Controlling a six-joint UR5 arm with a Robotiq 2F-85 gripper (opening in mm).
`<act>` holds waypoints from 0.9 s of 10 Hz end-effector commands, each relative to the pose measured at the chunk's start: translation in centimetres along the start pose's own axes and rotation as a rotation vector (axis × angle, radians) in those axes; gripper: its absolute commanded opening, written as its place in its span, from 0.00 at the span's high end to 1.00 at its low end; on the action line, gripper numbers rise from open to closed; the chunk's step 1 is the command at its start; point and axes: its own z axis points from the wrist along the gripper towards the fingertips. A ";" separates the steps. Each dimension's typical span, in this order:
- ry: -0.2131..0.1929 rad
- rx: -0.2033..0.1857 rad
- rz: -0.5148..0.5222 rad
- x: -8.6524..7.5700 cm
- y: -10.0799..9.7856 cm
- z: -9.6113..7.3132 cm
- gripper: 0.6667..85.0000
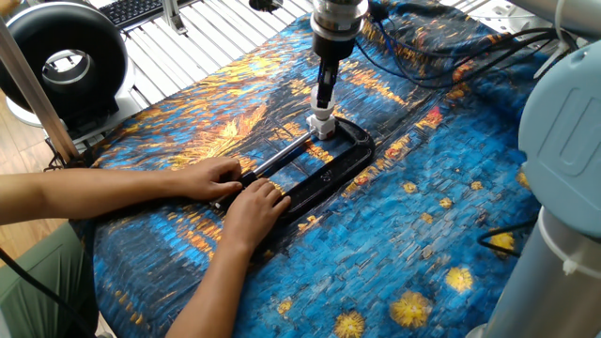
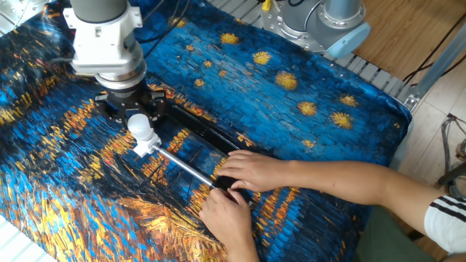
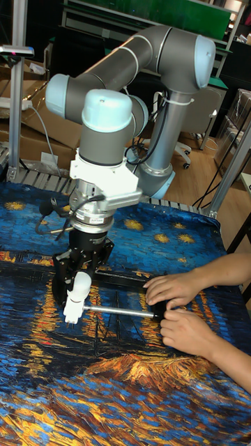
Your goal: Install the light bulb by rotating it
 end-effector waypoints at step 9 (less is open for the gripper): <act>0.080 -0.104 0.202 2.7 1.1 -0.1 0.20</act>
